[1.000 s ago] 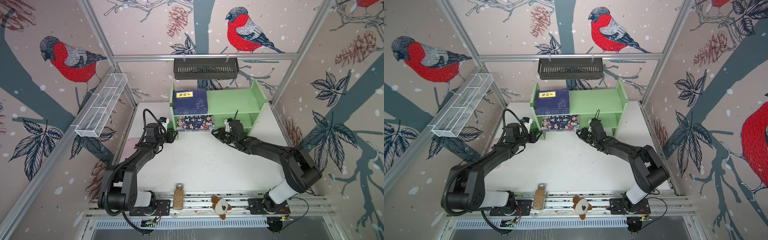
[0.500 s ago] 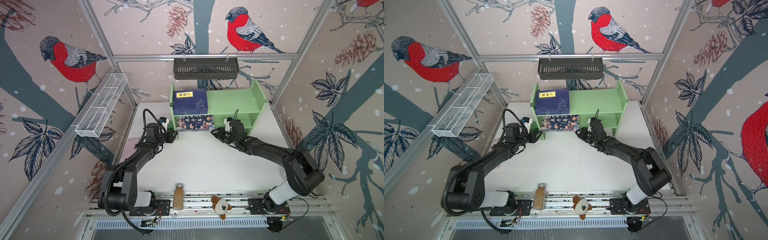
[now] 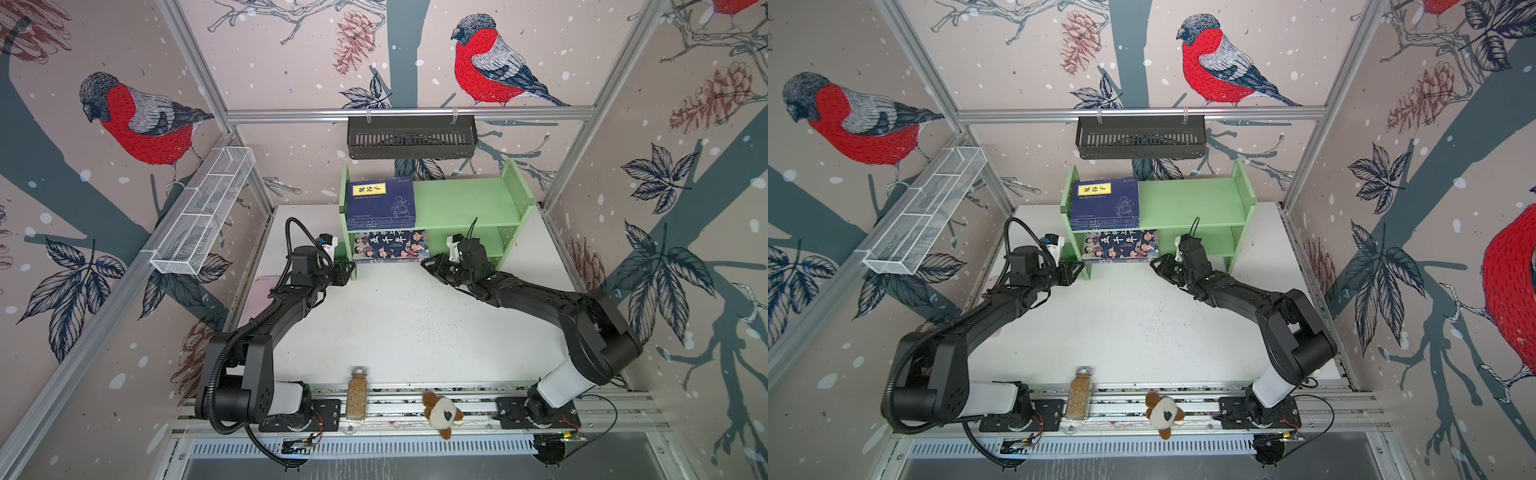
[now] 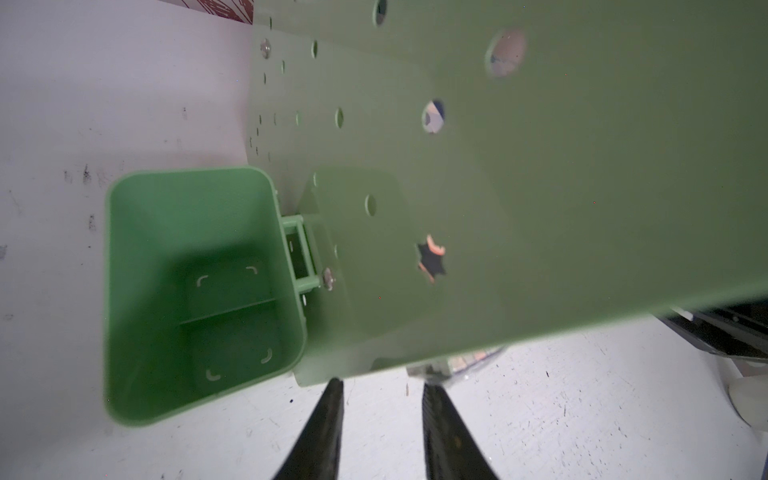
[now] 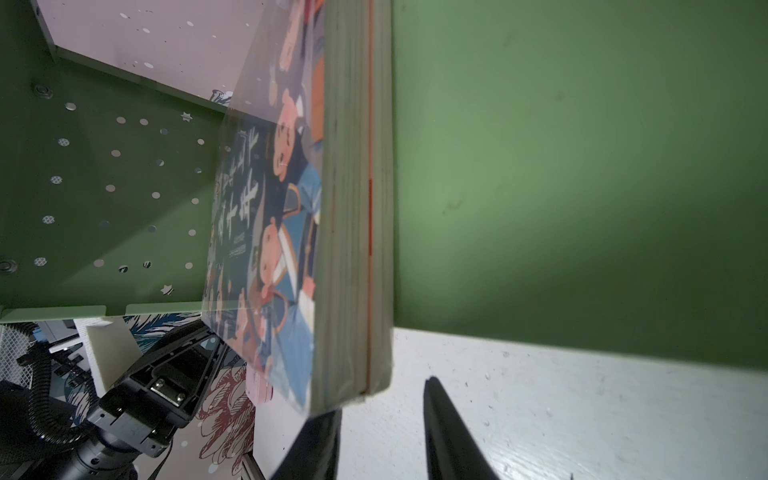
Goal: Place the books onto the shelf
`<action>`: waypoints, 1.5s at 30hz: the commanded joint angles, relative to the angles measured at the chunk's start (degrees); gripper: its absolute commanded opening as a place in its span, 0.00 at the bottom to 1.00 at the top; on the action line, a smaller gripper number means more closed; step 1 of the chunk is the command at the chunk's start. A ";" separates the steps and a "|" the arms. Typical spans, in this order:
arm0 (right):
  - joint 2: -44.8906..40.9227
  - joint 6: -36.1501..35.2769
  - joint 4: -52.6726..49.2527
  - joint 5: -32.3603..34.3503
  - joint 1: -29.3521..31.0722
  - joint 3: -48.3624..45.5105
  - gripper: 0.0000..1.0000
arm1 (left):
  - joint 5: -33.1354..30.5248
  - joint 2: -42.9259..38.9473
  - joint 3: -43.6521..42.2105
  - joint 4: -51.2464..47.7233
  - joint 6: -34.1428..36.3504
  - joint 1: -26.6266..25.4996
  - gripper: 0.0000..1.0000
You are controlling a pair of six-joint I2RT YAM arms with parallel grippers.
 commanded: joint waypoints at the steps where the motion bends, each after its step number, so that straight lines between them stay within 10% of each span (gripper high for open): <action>1: 0.36 -0.37 1.70 -0.03 -0.22 0.93 0.35 | -0.19 -0.42 -0.09 2.69 0.12 0.03 0.33; 45: -5.69 2.53 8.97 -3.62 -7.38 -6.55 0.37 | 0.08 -2.37 -1.77 1.89 -0.14 0.05 0.34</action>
